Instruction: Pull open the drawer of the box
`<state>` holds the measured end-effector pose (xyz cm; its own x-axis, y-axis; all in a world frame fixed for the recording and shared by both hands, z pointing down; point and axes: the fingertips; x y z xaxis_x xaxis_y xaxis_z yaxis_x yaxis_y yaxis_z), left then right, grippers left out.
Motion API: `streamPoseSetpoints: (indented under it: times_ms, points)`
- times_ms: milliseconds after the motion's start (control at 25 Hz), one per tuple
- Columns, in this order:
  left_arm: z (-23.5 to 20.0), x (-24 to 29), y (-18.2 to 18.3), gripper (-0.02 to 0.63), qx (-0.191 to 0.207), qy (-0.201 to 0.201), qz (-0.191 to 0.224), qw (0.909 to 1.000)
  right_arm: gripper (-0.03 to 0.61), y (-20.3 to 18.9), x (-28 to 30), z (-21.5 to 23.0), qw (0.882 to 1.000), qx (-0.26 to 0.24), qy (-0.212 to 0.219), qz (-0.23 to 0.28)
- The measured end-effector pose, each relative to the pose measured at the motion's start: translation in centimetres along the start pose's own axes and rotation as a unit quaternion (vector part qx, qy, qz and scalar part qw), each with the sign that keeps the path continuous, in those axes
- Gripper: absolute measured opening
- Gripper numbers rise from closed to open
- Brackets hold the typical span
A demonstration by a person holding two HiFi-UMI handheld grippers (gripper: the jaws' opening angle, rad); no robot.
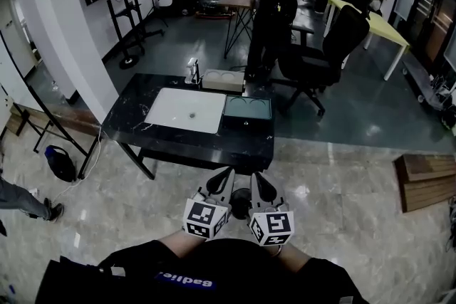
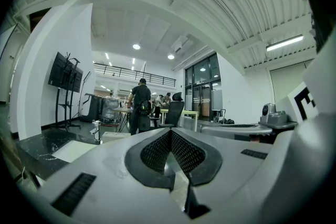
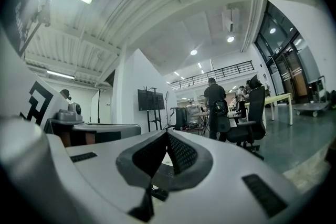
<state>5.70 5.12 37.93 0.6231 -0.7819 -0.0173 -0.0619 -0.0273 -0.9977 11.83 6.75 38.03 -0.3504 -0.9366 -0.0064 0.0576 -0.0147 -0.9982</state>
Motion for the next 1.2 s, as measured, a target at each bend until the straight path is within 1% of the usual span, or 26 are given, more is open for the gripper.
streamPoseSetpoints:
  times_ms: [400,640,880,1040,1200]
  points:
    - [2.9,1.8,-0.3,-0.012,0.008,0.022,-0.005,0.9997,0.0,-0.3,-1.3,3.3,1.0,0.011,0.022,-0.001]
    - [3.0,1.9,-0.6,-0.012,0.012,0.034,-0.004,0.9993,0.0,-0.8,-1.3,3.7,0.999,0.017,0.031,-0.002]
    - [0.5,3.1,-1.6,-0.012,0.001,0.041,-0.005,0.9991,0.0,-2.0,0.8,4.0,0.999,0.017,0.026,-0.015]
    - [-1.6,5.1,-2.2,-0.012,-0.008,0.028,-0.003,0.9996,0.0,-2.3,3.3,4.5,1.0,0.007,0.01,-0.021]
    - [-4.7,7.5,-1.8,-0.012,-0.013,0.016,0.0,0.9998,0.0,-2.0,6.6,4.9,1.0,0.0,-0.008,-0.024]
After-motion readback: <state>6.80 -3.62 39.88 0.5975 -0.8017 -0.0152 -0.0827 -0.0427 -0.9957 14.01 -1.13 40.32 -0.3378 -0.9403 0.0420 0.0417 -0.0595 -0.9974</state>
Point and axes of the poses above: the fingertips, and each gripper's own axes: x forward along the fingers, z to its right, y out of its top, and after that the axes turned 2 degrees about z, right-handed
